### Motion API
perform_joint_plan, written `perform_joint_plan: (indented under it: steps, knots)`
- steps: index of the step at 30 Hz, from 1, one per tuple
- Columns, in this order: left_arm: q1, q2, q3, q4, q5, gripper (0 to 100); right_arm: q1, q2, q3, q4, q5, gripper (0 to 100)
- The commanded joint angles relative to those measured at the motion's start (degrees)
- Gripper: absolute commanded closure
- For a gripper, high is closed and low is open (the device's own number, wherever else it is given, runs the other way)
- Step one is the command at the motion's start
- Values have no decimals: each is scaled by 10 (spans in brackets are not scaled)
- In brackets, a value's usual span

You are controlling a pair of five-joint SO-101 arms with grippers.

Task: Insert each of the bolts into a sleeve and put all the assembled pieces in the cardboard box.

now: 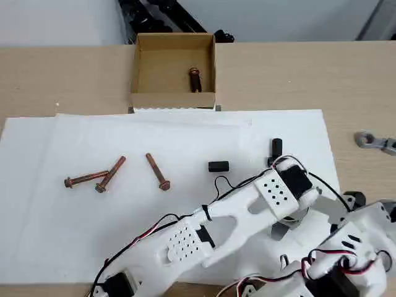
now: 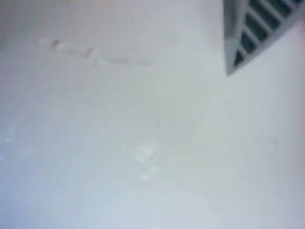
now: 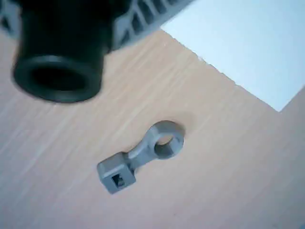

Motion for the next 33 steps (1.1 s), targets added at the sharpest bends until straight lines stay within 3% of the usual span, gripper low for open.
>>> perform_joint_plan:
  steps: [1, 4, 14, 19, 29, 33]
  knots:
    - [2, -11, -7, 9, -13, 669, -7, -4, -4, 3, -4, 996]
    - [2, -10, -7, 9, -17, 697, -7, -4, -5, 3, -4, 996]
    - [-1, -11, -11, 5, 1, 996, -7, -4, -6, 3, -4, 996]
    - [-20, -7, -70, -11, 61, 995, -12, -4, -6, 3, -4, 996]
    - [-49, -10, -160, 40, 91, 995, -45, -4, -7, 22, -8, 996]
    - [-53, -5, -167, -4, 149, 982, -45, -4, -7, 22, -8, 996]
